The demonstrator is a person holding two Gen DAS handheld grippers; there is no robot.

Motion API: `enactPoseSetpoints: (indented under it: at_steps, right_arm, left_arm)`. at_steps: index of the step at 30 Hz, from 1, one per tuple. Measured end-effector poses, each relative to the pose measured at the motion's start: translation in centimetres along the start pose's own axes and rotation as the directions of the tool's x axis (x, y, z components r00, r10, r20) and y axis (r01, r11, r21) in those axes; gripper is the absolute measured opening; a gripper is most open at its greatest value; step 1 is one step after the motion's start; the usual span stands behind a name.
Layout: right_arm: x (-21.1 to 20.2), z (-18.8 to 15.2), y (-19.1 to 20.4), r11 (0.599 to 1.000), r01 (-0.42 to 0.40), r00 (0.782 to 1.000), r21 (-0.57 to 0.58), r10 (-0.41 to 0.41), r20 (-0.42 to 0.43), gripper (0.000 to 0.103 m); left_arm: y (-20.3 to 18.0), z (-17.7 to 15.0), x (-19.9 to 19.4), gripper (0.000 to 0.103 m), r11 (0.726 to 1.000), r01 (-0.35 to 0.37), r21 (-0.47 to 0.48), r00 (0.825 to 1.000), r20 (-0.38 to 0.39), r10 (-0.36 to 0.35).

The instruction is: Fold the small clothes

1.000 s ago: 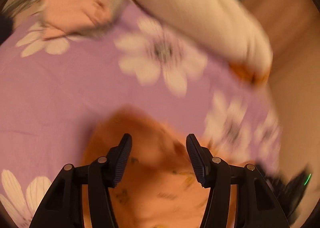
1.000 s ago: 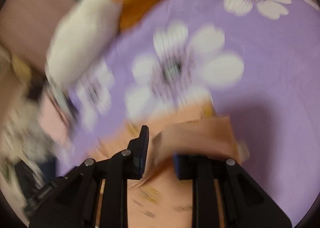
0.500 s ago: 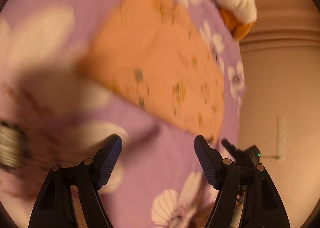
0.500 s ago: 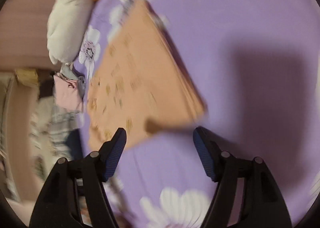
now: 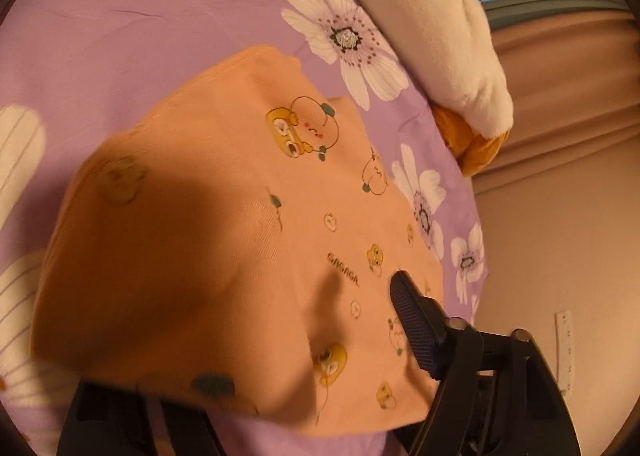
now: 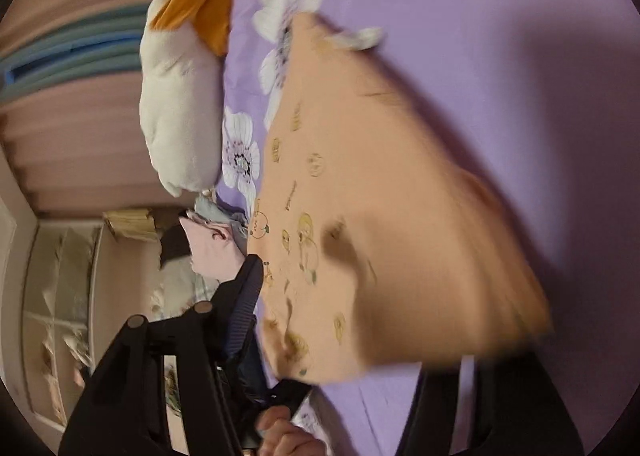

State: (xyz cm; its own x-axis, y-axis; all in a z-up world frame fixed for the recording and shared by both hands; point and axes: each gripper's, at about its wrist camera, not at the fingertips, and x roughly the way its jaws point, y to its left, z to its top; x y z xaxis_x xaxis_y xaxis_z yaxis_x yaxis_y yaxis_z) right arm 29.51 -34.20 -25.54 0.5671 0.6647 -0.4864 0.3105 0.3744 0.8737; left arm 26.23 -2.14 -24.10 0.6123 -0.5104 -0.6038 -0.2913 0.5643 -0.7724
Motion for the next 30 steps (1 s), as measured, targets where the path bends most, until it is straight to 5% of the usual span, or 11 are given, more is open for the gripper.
enactPoseSetpoints:
  at_steps: [1,3,8,14,18,19,21,22,25,28,30]
  right_arm:
    - [0.6,0.2,0.2,1.0,0.02,1.0,-0.016,-0.019,0.009,0.023]
    - [1.4,0.3,-0.3,0.995,0.057,0.998,-0.079,-0.055,0.029,0.007]
    - [-0.6,0.0,1.5,0.984,0.052,0.999,-0.17,-0.052,0.004,0.008]
    - [-7.7,-4.0,0.3,0.983,-0.039,0.999,-0.178,0.041,0.007,0.008]
    - [-9.6,-6.9,-3.2,0.996,-0.064,0.998,-0.069,0.062,-0.023,0.008]
    - [-10.5,-7.6,-3.8,0.996,0.015,1.0,-0.091,-0.015,-0.007,0.008]
    - [-11.7,-8.5,-4.2,0.979,0.145,0.988,-0.142,-0.136,0.067,0.008]
    - [-12.3,-8.4,-4.7,0.973,0.189,0.98,-0.132,-0.178,0.09,0.008]
    - [-14.3,-7.2,-7.0,0.989,0.14,0.986,-0.052,-0.134,0.104,0.008]
    - [-15.4,-6.6,-7.4,0.985,0.158,0.982,-0.074,-0.149,0.113,0.011]
    - [-16.0,-6.7,-6.0,0.938,0.312,0.94,-0.15,-0.281,0.193,0.009]
  left_arm:
    - [0.3,0.5,0.8,0.023,0.999,-0.047,-0.027,0.999,-0.022,0.046]
    - [1.3,0.7,1.7,0.015,0.995,-0.081,-0.063,0.996,-0.039,0.078]
    - [-1.8,-0.8,-1.7,0.012,0.971,-0.219,0.091,0.976,0.04,0.216]
    - [-0.6,-5.5,-8.2,0.012,0.993,-0.092,0.074,0.995,-0.037,0.095]
    - [0.9,-10.0,-10.3,0.012,0.982,-0.126,0.141,0.991,-0.022,0.131]
    - [1.7,-10.8,-10.1,0.013,0.98,-0.146,0.138,0.987,-0.04,0.152]
    - [3.3,-10.8,-9.5,0.015,0.981,-0.174,0.084,0.978,-0.103,0.183]
    - [4.6,-10.3,-9.3,0.018,0.99,-0.139,0.025,0.982,-0.129,0.141]
    - [7.6,-9.3,-10.7,0.018,0.99,-0.03,-0.14,0.983,-0.181,0.004]
    - [9.8,-8.7,-12.0,0.018,0.968,0.003,-0.252,0.976,-0.212,-0.059]
    - [10.6,-8.1,-14.1,0.018,0.962,0.007,-0.273,0.985,-0.162,-0.053]
